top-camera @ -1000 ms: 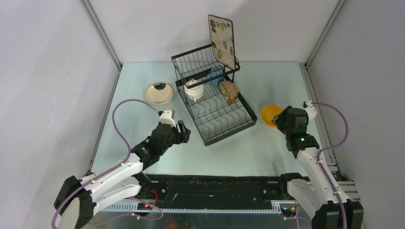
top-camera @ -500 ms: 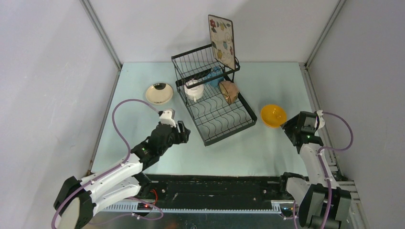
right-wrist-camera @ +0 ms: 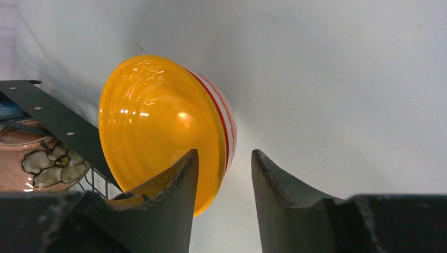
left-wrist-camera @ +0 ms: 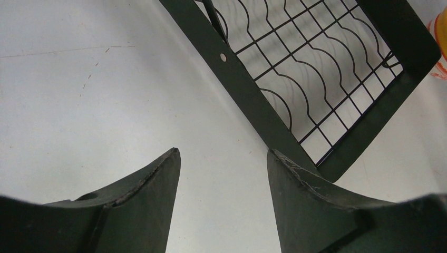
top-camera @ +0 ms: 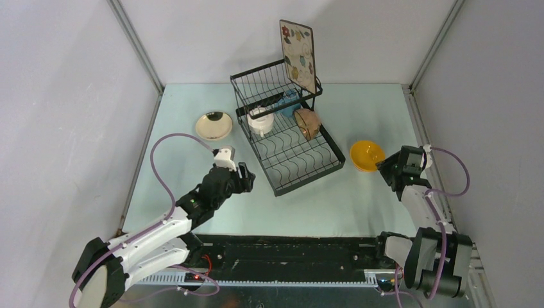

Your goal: Load the mixed dishes into the dish rack

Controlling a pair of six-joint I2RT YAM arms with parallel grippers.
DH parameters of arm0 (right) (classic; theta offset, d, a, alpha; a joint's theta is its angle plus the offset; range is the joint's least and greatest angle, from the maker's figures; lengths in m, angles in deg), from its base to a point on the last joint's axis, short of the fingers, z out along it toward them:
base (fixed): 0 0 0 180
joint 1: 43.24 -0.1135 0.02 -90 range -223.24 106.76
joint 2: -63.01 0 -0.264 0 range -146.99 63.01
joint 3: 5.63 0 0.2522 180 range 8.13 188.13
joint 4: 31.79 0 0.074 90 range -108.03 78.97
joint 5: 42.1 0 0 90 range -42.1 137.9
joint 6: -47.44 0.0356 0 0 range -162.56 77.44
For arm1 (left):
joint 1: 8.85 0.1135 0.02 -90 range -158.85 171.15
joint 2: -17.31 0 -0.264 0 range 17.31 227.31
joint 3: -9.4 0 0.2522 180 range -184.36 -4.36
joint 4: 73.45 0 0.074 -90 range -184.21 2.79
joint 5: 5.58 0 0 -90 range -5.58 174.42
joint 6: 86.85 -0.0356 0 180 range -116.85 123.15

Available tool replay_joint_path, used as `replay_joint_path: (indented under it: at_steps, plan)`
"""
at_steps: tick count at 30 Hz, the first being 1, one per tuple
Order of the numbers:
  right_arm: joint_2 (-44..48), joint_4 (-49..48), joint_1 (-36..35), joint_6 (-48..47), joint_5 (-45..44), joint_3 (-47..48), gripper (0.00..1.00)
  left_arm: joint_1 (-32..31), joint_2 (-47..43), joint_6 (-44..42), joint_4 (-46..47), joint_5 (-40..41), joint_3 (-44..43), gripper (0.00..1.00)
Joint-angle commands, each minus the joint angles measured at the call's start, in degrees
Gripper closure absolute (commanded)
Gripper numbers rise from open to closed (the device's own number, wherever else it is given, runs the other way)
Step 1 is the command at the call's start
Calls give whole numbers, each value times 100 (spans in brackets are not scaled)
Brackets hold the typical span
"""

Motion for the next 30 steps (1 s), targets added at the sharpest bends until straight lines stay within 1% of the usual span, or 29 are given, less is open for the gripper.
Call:
replay_joint_path:
  at_steps: [1, 2, 5, 6, 7, 8, 10, 13, 21, 25, 26, 30]
  plan:
    - [-231, -405, 12, 90, -13, 30, 59, -21, -10, -129, 217, 89, -1, 33]
    - [-234, -416, 12, 80, -24, 30, 64, -22, -10, -128, 220, 97, -1, 33]
    - [-169, -466, -9, -6, -27, 30, 73, -22, -1, -136, 229, 103, -2, 33]
    - [-98, -473, -12, -62, -27, 30, 81, -22, 5, -140, 230, 108, -2, 33]
    - [-49, -458, -25, -80, -27, 38, 85, -22, 6, -143, 230, 114, -4, 33]
    - [73, -425, -33, -109, -192, 47, 94, -18, 5, -144, 226, 118, -12, 33]
    - [297, -320, -83, -173, -408, 80, 100, -22, 2, -161, 207, 131, -30, 33]
    - [621, -103, -211, -277, -738, 176, 100, -22, -28, -159, 207, 152, -34, 33]
    - [1522, 266, -609, -731, -1587, 459, 100, -19, -169, -127, 463, -146, 86, 32]
    - [1777, 408, -1075, -1064, -2159, 666, 100, -16, -184, -132, 499, -212, 90, 32]
    - [1807, 450, -1365, -1121, -2262, 740, 100, -17, -189, -126, 530, -252, 98, 32]
    - [1935, 438, -2097, -1523, -2683, 927, 100, -19, -249, -105, 629, -375, 139, 31]
